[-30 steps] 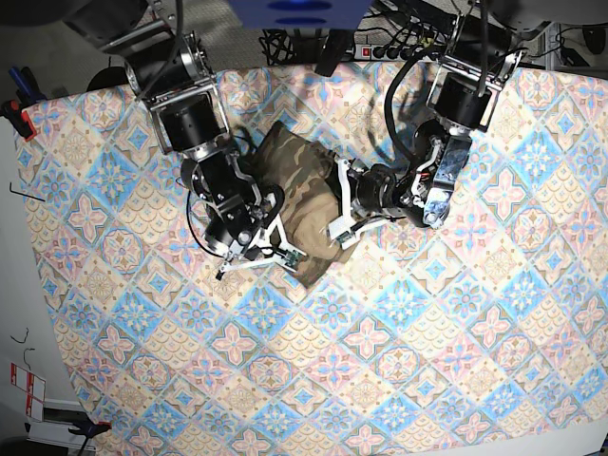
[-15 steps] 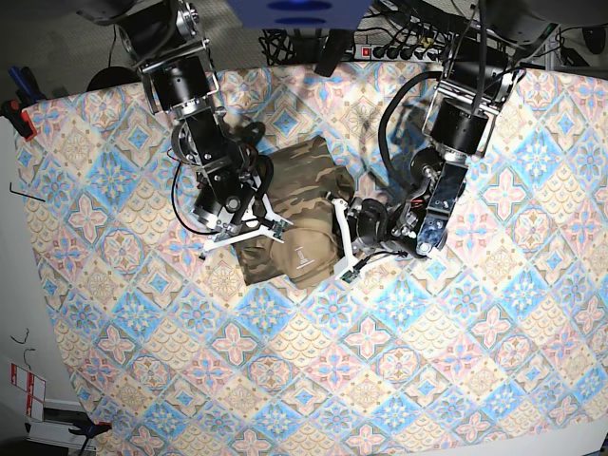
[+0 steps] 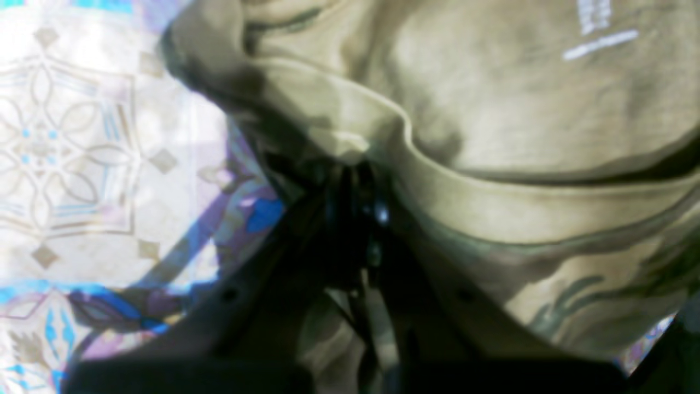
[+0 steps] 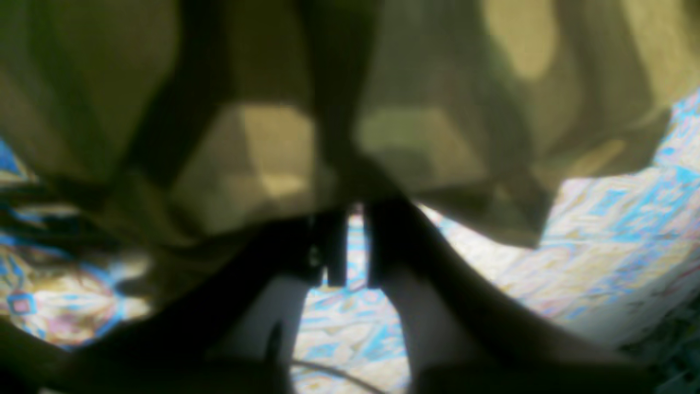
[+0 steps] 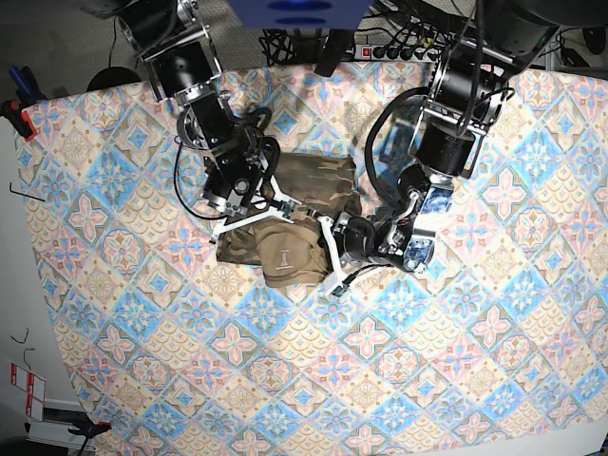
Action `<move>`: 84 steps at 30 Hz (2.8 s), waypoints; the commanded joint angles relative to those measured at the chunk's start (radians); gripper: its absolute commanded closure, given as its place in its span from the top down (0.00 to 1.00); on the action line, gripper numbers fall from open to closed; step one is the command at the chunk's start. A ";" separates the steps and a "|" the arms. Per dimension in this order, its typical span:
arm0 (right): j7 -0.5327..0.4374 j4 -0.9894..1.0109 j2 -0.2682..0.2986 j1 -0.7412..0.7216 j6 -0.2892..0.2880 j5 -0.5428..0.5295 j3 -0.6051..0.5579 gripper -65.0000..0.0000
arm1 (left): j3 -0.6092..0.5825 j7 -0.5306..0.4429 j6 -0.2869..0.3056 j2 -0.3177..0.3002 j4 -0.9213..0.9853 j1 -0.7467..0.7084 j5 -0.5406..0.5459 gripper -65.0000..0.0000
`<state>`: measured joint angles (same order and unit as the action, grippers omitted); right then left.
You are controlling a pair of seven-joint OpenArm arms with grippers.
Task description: Fold the T-shirt properly
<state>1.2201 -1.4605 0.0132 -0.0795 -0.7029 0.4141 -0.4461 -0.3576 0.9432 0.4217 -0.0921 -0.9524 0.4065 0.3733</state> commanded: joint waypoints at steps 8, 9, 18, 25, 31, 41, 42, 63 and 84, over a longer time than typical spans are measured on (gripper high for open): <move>0.002 -0.102 0.000 -0.042 0.005 0.010 0.172 0.07 | 0.004 0.066 0.004 -0.047 -0.231 -0.033 0.008 0.00; 0.003 -0.128 0.000 -0.042 0.005 0.010 0.189 0.07 | 0.007 0.087 0.004 -0.059 -0.259 -0.033 0.008 0.00; 0.003 -0.316 -0.005 -0.035 0.005 0.010 0.382 0.07 | 0.180 0.141 -0.074 -0.119 -0.554 -0.180 0.003 0.00; 0.003 -0.429 -0.005 0.065 0.005 0.010 0.455 0.07 | 0.271 0.133 -0.160 -0.182 -0.818 -0.373 0.005 0.00; -0.007 -0.455 -0.055 0.149 0.005 0.010 0.544 0.07 | 0.423 0.036 -0.175 -0.176 -0.943 -0.532 0.005 0.00; -0.099 -0.489 -0.109 0.274 0.005 0.010 0.625 0.07 | 0.444 -0.326 -0.238 -0.174 -0.943 -0.768 -0.155 0.00; -0.115 -0.495 -0.127 0.291 0.005 0.010 0.651 0.07 | 0.444 -0.361 -0.238 -0.174 -0.943 -0.792 -0.182 0.00; -0.356 -0.503 -0.170 0.570 0.005 0.004 0.877 0.07 | 0.467 -0.652 -0.238 -0.113 -0.939 -1.084 -0.314 0.00; -0.357 -0.497 -0.170 0.798 0.005 -0.117 0.900 0.07 | 0.460 -0.648 -0.237 -0.111 -0.907 -1.300 -0.437 0.00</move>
<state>0.8627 -1.9442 -0.1623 0.7033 -0.7025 0.2939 0.4500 0.1017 0.3080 0.1867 -0.1993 -1.8500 -0.8791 -0.0658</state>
